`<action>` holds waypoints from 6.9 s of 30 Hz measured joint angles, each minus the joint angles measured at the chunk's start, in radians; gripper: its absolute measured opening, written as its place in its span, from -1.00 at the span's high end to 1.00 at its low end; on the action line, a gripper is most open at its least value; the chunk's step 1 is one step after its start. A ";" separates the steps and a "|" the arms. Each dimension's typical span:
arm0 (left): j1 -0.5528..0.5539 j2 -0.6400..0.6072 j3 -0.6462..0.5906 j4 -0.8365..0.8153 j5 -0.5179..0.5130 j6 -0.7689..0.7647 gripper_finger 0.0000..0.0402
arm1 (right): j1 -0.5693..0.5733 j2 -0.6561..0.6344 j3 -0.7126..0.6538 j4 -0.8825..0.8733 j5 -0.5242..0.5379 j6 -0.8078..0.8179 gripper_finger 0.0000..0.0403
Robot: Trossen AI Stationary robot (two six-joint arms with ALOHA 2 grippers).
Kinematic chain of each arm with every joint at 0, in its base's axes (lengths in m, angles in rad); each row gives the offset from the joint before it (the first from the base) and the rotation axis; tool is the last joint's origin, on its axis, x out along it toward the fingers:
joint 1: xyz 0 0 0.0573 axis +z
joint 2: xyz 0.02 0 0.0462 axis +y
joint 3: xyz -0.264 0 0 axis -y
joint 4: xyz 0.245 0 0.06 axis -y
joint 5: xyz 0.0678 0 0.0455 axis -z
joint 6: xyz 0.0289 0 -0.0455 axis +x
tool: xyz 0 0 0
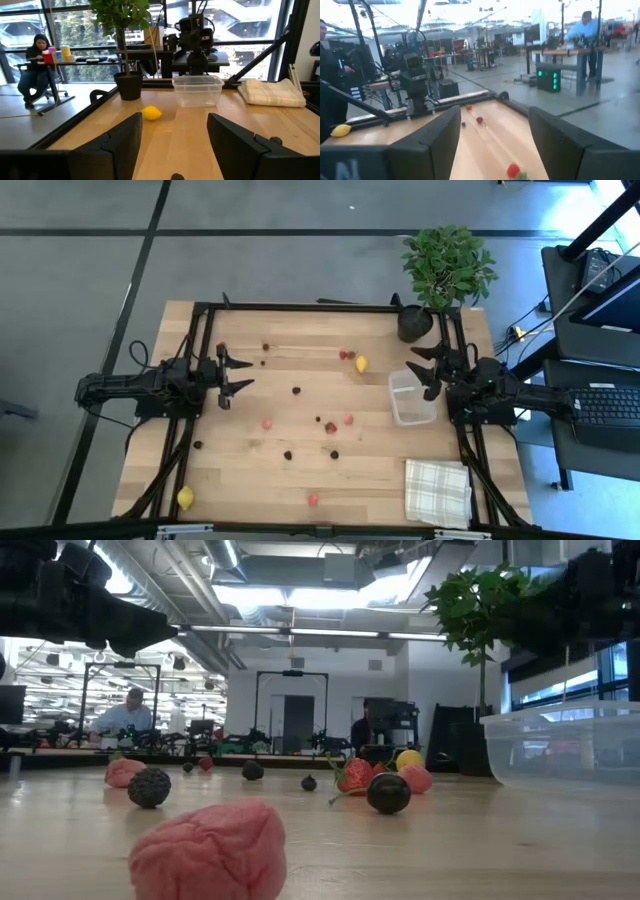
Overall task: Pick and placing Produce into tupperware
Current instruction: Put the top lemon into the transparent bin
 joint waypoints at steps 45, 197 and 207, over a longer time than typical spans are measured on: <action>0.000 0.000 0.000 0.007 -0.049 -0.001 -0.08 | -0.185 1.635 1.028 -0.618 -0.193 -0.577 -0.17; 0.000 0.000 0.000 0.007 -0.045 -0.003 -0.08 | 0.156 1.148 0.542 -0.898 -0.185 0.497 -0.15; 0.000 0.000 0.000 0.007 -0.045 -0.002 -0.08 | 0.156 1.148 0.542 -0.897 -0.207 0.496 -0.15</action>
